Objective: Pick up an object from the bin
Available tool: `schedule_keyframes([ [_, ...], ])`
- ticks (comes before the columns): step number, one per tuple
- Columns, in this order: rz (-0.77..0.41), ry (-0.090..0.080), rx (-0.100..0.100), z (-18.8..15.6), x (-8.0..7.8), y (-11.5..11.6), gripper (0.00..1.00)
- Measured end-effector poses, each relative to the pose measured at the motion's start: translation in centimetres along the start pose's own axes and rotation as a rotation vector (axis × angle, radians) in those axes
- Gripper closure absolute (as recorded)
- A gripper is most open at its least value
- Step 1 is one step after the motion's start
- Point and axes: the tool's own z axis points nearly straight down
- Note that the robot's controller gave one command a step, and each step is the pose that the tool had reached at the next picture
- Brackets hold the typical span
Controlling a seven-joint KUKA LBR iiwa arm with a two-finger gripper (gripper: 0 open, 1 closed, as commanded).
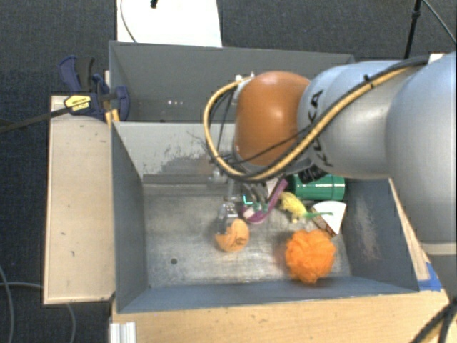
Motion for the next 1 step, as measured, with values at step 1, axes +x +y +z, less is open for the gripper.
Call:
schedule_keyframes([
  [1,0.004,-0.008,-0.001,-0.44,-0.21,-0.06,0.0],
])
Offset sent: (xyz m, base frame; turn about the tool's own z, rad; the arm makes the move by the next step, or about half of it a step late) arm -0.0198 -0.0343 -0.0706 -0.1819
